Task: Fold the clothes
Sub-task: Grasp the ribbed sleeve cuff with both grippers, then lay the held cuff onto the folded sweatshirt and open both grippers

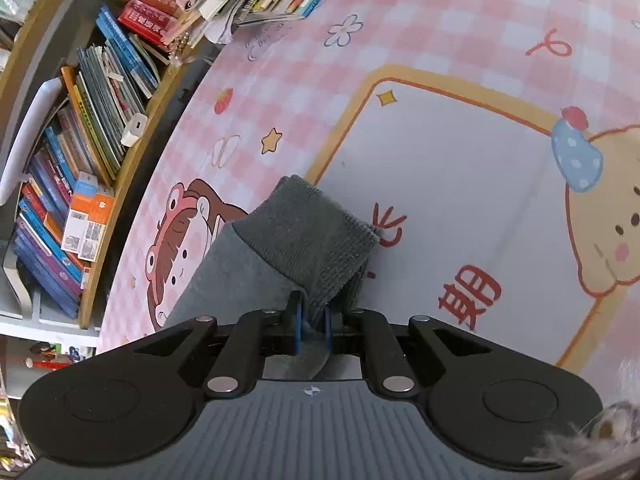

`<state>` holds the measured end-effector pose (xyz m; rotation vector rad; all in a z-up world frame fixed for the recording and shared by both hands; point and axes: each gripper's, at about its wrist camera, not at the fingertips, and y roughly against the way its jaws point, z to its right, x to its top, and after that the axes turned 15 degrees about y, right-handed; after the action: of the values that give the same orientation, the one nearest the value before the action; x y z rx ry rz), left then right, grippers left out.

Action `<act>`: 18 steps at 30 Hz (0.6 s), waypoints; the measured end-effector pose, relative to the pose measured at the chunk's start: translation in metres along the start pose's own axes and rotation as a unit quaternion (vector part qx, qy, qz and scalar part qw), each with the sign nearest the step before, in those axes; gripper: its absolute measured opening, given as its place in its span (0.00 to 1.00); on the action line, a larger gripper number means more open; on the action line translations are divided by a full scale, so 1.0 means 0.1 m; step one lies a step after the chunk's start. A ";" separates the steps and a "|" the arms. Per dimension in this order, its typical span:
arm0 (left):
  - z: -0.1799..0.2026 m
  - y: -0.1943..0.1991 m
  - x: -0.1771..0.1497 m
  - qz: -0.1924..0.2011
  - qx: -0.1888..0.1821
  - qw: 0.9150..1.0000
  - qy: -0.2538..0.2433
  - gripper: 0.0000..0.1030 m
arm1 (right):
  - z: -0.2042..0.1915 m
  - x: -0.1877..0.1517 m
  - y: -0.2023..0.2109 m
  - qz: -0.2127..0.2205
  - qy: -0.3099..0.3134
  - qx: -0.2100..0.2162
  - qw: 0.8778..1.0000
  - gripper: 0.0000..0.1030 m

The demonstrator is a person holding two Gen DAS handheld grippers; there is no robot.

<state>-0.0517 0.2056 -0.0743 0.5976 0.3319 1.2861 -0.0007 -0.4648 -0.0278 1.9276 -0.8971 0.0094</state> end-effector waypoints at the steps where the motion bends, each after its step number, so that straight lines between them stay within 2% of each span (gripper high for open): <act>1: 0.01 -0.03 0.00 0.000 0.002 1.000 0.000 0.32 | 0.00 0.01 0.00 -0.001 0.004 -0.001 1.000 0.10; 3: 0.04 -0.09 -0.01 -0.001 0.002 1.000 -0.002 0.11 | 0.00 0.01 0.01 -0.001 0.006 -0.002 1.000 0.10; 4: 0.11 -0.04 -0.01 -0.001 -0.023 1.000 -0.013 0.04 | 0.01 0.01 0.02 0.000 0.006 -0.001 1.000 0.10; 7: 0.36 0.10 0.00 -0.003 -0.100 0.994 -0.047 0.04 | -0.02 -0.01 0.03 -0.002 0.009 -0.001 1.000 0.09; 8: 0.46 0.23 -0.02 -0.004 -0.146 0.987 -0.061 0.04 | -0.05 0.00 0.02 -0.004 0.012 -0.003 1.000 0.09; 10: 0.57 0.51 -0.06 -0.001 -0.236 0.968 -0.080 0.04 | -0.06 0.01 0.03 -0.002 0.015 -0.006 1.000 0.10; 11: 0.56 0.61 -0.07 0.006 -0.255 0.964 -0.081 0.04 | -0.06 0.02 0.04 0.000 0.016 -0.008 1.000 0.10; 13: 0.42 0.74 -0.06 0.025 -0.239 0.968 -0.072 0.04 | -0.07 0.01 0.06 0.003 0.017 -0.010 1.000 0.10; 14: 0.32 0.74 -0.06 0.029 -0.206 0.976 -0.071 0.04 | -0.06 0.00 0.06 0.004 0.016 -0.009 1.000 0.10; 15: 0.19 0.68 -0.05 0.025 -0.146 0.987 -0.068 0.04 | -0.06 -0.01 0.06 0.004 0.016 -0.008 1.000 0.10; 16: 0.06 0.61 -0.04 0.019 -0.088 0.994 -0.063 0.04 | -0.06 -0.01 0.06 0.004 0.018 -0.008 1.000 0.10; 18: -0.16 0.40 -0.04 -0.017 0.005 0.999 -0.047 0.04 | -0.07 -0.01 0.06 0.003 0.023 -0.010 1.000 0.10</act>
<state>-0.0934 0.2123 -0.0641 0.6558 0.2699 1.2204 -0.0024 -0.4602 -0.0197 1.8978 -0.8695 0.0483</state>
